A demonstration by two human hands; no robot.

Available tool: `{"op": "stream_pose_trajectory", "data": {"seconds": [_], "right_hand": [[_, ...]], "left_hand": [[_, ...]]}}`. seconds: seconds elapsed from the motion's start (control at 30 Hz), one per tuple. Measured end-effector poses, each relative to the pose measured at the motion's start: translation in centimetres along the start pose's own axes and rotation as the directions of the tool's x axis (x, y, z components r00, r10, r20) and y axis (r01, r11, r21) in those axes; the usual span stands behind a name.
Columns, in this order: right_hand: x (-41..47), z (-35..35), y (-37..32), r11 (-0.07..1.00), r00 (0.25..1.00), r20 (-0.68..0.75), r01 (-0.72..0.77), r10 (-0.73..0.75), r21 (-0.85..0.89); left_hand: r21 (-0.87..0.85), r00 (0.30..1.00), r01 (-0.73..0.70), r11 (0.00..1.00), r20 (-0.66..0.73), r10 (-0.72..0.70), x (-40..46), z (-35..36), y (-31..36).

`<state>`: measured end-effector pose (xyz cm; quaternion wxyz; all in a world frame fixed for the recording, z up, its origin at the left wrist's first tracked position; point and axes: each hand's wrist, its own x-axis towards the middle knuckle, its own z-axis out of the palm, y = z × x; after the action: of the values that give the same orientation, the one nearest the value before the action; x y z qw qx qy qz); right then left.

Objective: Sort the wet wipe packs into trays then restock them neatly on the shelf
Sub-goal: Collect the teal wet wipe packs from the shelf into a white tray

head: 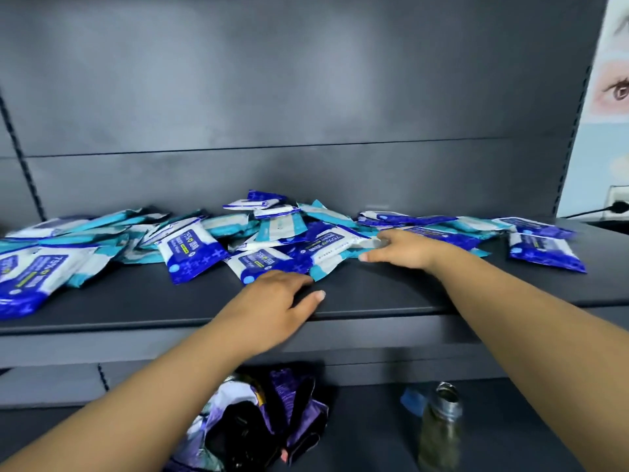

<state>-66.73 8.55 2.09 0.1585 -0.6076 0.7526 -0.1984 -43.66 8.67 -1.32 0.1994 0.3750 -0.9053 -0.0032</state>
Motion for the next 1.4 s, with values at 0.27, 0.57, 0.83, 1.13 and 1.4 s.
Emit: {"op": "stream_pose_trajectory", "data": {"seconds": [0.27,0.57,0.83,1.13,1.4], "right_hand": [[-2.3,0.4,-0.4,0.939,0.991,0.132,0.022,0.025,-0.344],[-8.5,-1.4,0.8,0.938,0.972,-0.217,-0.160,0.095,-0.306],[-4.7,-0.8,-0.9,0.936,0.956,-0.061,-0.292,0.285,-0.198],[-7.0,-3.0,1.6,0.909,0.935,0.083,-0.355,0.345,0.218],[-9.9,-3.0,3.9,0.739,0.943,-0.011,-0.254,0.333,0.624]], "left_hand": [[0.113,0.993,-0.054,0.992,0.114,0.041,1.7,0.5,0.5],[0.222,0.979,-0.123,0.967,0.188,0.081,1.6,0.8,1.1],[0.053,0.966,-0.244,0.968,0.100,0.238,-1.4,-0.7,0.1],[-0.007,0.971,-0.039,0.999,0.236,0.039,2.0,-0.6,2.1],[-0.135,0.958,0.114,0.984,0.278,-0.073,4.1,0.1,3.7]]}}
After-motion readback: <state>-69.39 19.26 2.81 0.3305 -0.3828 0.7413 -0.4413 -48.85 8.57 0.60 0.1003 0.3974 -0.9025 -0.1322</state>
